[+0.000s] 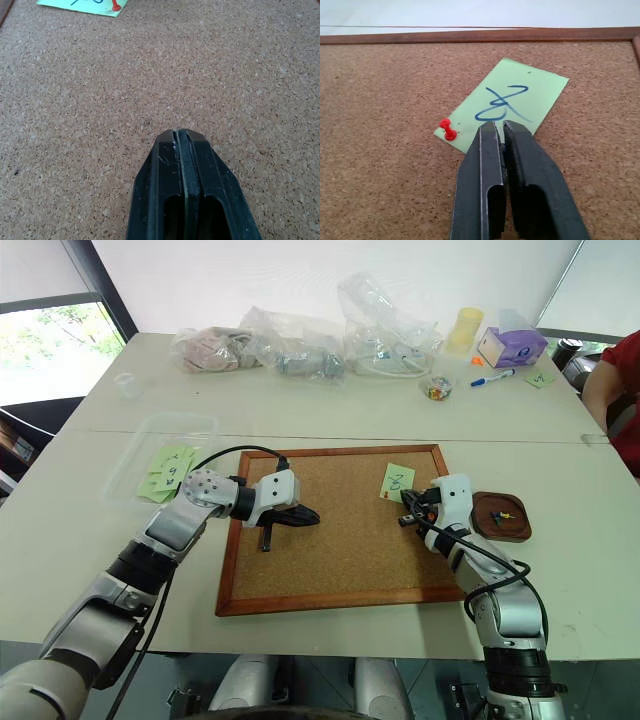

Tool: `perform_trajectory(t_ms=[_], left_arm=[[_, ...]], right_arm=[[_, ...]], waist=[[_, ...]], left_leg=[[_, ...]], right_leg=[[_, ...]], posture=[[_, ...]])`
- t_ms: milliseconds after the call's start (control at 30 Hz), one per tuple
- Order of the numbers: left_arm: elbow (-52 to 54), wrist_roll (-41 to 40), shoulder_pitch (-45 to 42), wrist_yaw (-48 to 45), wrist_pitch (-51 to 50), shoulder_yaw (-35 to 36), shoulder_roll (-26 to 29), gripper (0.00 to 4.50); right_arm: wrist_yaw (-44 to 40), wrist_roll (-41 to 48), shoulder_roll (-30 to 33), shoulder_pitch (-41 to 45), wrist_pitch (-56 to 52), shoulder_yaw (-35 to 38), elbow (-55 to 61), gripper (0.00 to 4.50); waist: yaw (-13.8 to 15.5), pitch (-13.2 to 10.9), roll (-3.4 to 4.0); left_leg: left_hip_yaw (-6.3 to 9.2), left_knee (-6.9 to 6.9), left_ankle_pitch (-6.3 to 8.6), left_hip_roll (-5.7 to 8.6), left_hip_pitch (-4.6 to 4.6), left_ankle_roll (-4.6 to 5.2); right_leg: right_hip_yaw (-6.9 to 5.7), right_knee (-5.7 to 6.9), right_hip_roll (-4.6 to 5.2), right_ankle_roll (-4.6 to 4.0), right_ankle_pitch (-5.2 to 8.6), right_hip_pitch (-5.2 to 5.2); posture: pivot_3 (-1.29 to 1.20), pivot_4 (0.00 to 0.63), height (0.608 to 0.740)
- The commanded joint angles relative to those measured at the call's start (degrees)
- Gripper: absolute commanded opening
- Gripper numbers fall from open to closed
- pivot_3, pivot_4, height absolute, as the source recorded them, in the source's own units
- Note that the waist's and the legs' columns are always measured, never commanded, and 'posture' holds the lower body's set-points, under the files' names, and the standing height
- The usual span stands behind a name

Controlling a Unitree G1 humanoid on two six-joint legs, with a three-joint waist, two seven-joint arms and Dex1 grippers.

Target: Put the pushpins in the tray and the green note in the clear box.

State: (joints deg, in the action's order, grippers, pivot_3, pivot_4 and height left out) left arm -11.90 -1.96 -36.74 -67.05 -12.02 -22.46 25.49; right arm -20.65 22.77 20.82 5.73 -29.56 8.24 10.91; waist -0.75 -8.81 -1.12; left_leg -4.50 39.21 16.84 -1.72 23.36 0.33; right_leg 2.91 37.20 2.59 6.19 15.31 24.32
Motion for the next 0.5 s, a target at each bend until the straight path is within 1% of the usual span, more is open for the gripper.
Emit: perform_trajectory(t_ms=[33, 500], left_arm=[[1.15, -0.26, -0.15, -0.24, 0.03, 0.36, 0.01, 0.00], [-1.10, 0.80, -1.01, -0.88, 2.42, -0.47, -0.06, 0.00]], right_arm=[[0.30, 0.44, -0.51, -0.70, 0.71, 1.44, 1.76, 0.04], [2.43, 0.57, -3.21, -3.30, 9.70, 5.34, 6.24, 0.04]], waist=[[0.00, 0.00, 0.00], [0.05, -0.01, 0.01]], left_leg=[[0.00, 0.00, 0.00, 0.00, 0.00, 0.00], [0.00, 0.00, 0.00, 0.01, 0.01, 0.00]], right_leg=[[0.00, 0.00, 0.00, 0.00, 0.00, 0.00], [0.00, 0.00, 0.01, 0.00, 0.00, 0.00]], posture=[[0.00, 0.150, 0.737], [0.00, 0.150, 0.737]])
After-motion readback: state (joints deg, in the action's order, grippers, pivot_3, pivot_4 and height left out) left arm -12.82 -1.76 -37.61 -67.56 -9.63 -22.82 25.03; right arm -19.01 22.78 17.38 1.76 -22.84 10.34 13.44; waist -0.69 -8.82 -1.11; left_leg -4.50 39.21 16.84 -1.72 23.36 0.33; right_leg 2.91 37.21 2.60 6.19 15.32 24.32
